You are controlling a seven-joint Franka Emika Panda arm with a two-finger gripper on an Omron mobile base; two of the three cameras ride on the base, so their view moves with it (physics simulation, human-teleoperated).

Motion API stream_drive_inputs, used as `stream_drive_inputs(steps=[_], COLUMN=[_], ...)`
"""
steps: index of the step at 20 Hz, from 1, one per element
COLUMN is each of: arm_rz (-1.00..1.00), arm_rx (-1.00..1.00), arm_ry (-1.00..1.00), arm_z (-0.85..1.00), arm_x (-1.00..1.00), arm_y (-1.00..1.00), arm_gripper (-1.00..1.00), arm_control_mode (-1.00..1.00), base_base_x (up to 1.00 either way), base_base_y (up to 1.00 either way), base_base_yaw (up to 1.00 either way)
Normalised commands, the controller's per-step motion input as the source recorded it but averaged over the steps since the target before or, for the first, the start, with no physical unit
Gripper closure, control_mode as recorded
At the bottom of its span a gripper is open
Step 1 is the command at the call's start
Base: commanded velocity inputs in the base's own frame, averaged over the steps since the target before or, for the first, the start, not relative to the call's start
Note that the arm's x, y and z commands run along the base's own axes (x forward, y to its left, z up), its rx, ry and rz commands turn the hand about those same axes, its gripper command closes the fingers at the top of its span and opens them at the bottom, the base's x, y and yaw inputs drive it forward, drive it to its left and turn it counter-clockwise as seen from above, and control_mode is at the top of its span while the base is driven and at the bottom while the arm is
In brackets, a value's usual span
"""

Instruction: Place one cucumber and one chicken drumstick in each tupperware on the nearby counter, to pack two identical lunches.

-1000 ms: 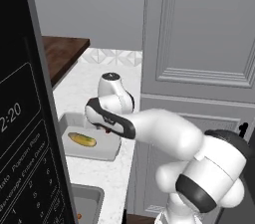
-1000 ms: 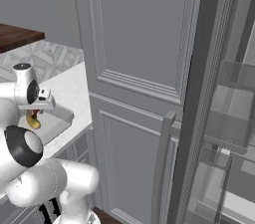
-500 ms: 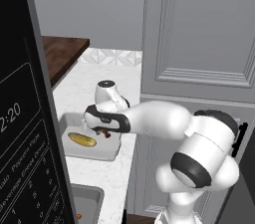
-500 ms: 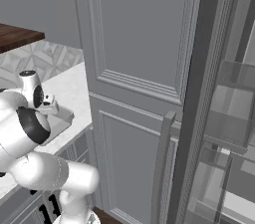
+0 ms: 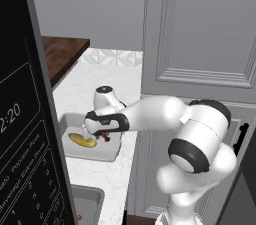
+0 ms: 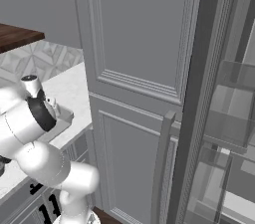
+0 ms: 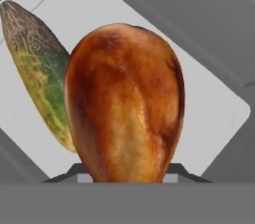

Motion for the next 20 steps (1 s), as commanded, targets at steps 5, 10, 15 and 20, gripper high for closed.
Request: stream_drive_inputs(steps=[5,10,15,20], arm_rz=[0.05,0.04,0.0,-0.1], arm_rx=[0.0,0.0,-0.03,-0.01], arm_ry=[0.0,0.0,-0.05,-0.12], arm_z=[-0.1,0.0,0.22,0.62], arm_x=[0.01,0.02,-0.08,-0.47], arm_y=[0.14,0.01,0.0,-0.33], arm_gripper=[-1.0,-1.0,-1.0,-1.0], arm_control_mode=[-1.0,-1.0,-1.0,-1.0], base_base_x=[0.0,0.0,0.0,0.0], base_base_y=[0.0,0.0,0.0,0.0], base_base_yaw=[0.0,0.0,0.0,0.0])
